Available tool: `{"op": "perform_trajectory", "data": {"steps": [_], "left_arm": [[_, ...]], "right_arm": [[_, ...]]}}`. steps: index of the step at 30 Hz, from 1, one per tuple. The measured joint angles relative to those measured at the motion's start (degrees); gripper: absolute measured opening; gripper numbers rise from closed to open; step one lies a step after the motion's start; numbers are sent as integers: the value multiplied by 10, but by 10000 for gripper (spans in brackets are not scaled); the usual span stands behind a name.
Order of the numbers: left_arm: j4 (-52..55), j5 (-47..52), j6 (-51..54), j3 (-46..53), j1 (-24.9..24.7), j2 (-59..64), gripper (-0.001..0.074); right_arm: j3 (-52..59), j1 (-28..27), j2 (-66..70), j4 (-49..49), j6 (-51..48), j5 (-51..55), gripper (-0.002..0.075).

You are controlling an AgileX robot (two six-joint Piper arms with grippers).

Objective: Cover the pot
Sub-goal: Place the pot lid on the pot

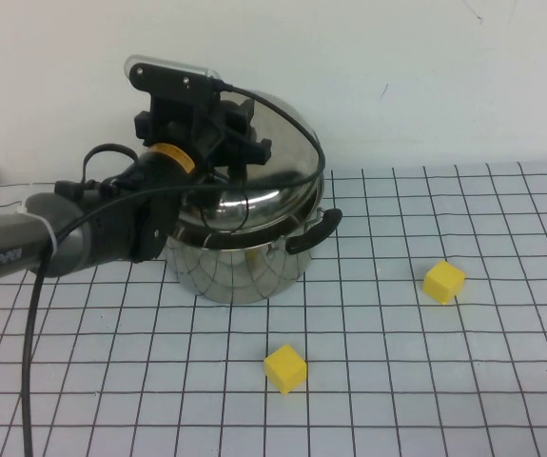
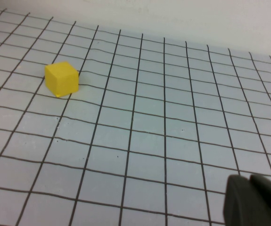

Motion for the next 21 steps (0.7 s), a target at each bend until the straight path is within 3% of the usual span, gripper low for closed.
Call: {"op": "perform_trajectory", "data": {"steps": [21], "left_arm": [[19,12,-30,-16,10,39,312]], "right_arm": [[0,0,0,0,0,0,9]]}}
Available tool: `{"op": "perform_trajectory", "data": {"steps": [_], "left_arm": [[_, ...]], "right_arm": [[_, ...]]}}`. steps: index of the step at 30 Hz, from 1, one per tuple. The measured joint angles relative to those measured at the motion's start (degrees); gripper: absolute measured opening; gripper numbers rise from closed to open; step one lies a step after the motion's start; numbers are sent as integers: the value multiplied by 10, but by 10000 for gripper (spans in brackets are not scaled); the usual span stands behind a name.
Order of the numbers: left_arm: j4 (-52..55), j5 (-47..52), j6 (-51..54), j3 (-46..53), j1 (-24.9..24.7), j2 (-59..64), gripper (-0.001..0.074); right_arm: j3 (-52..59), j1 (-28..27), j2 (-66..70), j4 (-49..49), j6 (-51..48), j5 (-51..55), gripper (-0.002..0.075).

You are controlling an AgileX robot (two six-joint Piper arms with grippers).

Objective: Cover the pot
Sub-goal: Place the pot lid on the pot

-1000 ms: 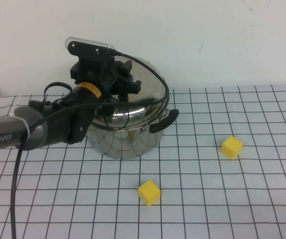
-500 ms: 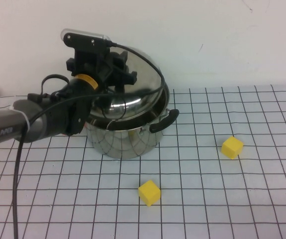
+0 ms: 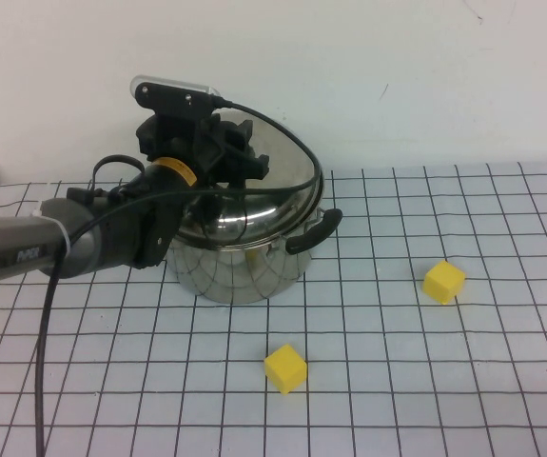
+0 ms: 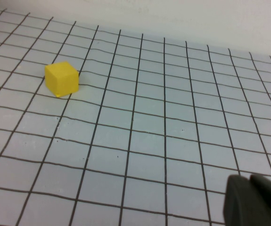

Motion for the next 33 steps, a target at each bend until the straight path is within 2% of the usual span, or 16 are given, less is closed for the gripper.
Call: {"op": "perform_trajectory", "data": {"steps": [16,24,29,31,33], "left_arm": [[29,-3,-10,-4,0,16,312],[94,-5,-95,-4,1,16,312],[100,-5,-104,-4,2,16,312],[98,-5,-110,-4,2,16,342],[94,-1,-112,-4,2,17,441]], "right_arm": [[0,0,0,0,0,0,9],[0,0,0,0,0,0,9],[0,0,0,0,0,0,9],[0,0,0,0,0,0,9],[0,0,0,0,0,0,9]]}}
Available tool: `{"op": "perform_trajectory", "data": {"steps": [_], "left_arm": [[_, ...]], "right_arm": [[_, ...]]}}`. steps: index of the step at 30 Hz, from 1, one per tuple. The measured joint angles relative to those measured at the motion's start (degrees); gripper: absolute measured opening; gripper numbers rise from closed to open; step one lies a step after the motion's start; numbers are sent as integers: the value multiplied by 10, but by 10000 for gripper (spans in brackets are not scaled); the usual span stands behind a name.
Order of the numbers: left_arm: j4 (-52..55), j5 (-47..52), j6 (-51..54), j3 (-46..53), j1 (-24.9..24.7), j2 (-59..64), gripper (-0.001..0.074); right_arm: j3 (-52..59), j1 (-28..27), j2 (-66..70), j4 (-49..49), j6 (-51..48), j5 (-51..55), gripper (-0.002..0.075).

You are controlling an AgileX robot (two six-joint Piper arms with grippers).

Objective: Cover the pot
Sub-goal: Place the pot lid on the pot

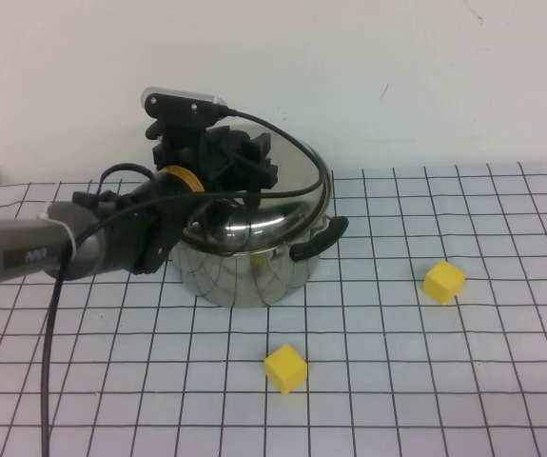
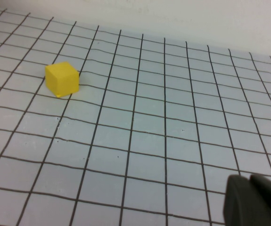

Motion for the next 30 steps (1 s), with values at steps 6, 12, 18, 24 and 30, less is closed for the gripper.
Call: {"op": "perform_trajectory", "data": {"steps": [6,12,18,24,30], "left_arm": [[-37,-7,25,0,1,-6,587],[-68,6,44,0,22,-62,586],[-79,100,50,0,32,-135,517],[-82,239,56,0,32,-216,260],[-82,365,56,0,32,-298,23]], "right_arm": [[0,0,0,0,0,0,9],[0,0,0,0,0,0,9],[0,0,0,0,0,0,9],[0,0,0,0,0,0,9],[0,0,0,0,0,0,9]]}}
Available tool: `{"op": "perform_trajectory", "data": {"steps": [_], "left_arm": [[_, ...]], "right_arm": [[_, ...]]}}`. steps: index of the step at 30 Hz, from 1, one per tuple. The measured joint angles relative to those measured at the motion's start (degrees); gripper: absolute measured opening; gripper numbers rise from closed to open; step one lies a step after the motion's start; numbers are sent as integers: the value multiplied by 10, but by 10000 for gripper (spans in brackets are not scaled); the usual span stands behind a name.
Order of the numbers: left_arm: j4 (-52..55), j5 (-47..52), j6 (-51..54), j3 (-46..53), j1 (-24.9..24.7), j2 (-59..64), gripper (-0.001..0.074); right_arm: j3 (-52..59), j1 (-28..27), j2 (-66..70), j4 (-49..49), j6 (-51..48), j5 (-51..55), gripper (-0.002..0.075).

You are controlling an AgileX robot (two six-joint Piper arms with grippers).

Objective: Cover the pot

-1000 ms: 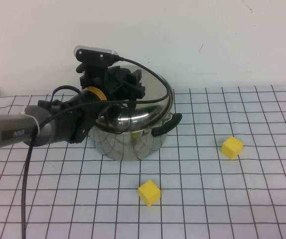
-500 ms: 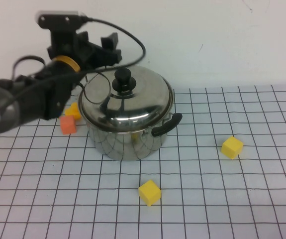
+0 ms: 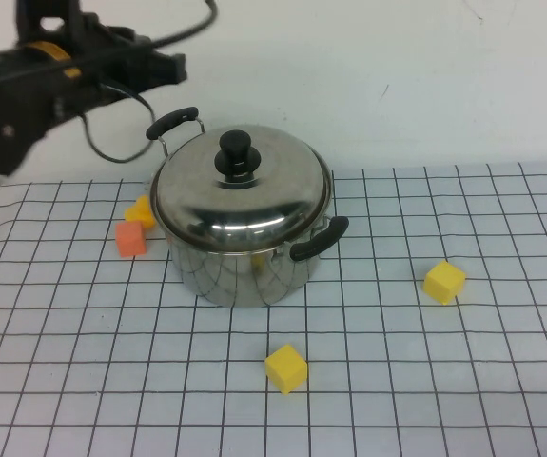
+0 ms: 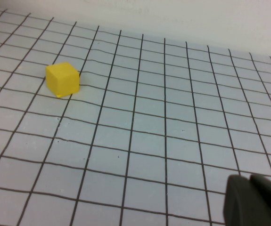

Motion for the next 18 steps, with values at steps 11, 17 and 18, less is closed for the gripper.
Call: {"op": "perform_trajectory", "data": {"steps": [11,17,18], "left_arm": [[0,86,-2,116,0,-218,0],[0,86,-2,281,0,-354,0],[-1,86,-2,314,0,-381,0]], "right_arm": [[0,0,0,0,0,0,9],[0,0,0,0,0,0,9],[0,0,0,0,0,0,9]]}}
